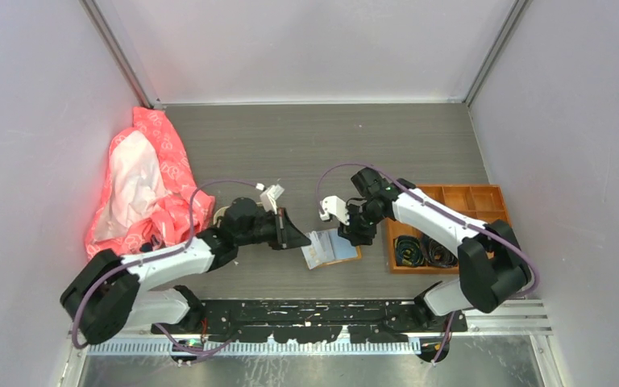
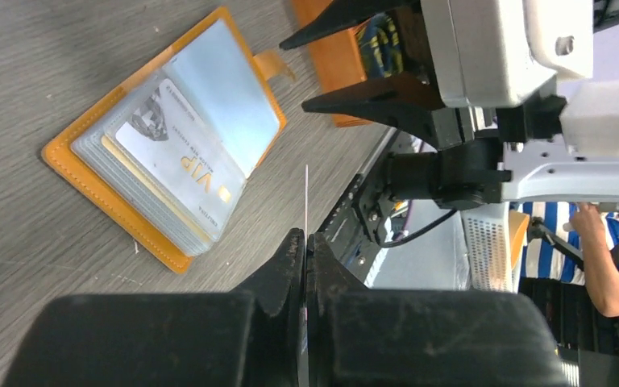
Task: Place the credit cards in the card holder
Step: Insert the credit card into the card holder.
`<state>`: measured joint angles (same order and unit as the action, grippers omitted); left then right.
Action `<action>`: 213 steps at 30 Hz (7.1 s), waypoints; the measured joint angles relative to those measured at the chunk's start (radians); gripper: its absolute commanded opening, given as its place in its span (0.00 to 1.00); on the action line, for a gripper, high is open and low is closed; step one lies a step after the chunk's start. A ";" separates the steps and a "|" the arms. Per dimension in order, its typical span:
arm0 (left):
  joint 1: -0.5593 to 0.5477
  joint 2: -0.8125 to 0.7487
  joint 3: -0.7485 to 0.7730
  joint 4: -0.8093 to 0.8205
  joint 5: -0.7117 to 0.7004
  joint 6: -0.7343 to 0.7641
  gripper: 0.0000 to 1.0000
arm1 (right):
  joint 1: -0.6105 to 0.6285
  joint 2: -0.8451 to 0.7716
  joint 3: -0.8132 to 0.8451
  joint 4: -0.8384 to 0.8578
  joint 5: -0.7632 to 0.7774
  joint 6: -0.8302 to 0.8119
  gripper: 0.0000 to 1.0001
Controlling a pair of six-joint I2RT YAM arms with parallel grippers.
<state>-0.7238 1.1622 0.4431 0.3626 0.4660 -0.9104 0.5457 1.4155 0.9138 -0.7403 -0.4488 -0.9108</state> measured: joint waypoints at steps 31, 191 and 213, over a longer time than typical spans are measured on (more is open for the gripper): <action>-0.039 0.462 0.257 -0.068 -0.131 -0.039 0.00 | 0.000 0.147 -0.014 0.008 0.137 -0.108 0.51; -0.028 0.701 0.477 -0.196 0.050 0.011 0.00 | 0.013 0.158 -0.014 -0.002 0.107 -0.107 0.51; -0.021 0.739 0.483 -0.132 0.097 0.063 0.03 | 0.013 0.150 -0.003 -0.009 0.079 -0.076 0.63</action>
<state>-0.7448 1.9015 0.9257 0.2306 0.5632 -0.8478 0.5587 1.5658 0.9112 -0.7494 -0.3698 -0.9867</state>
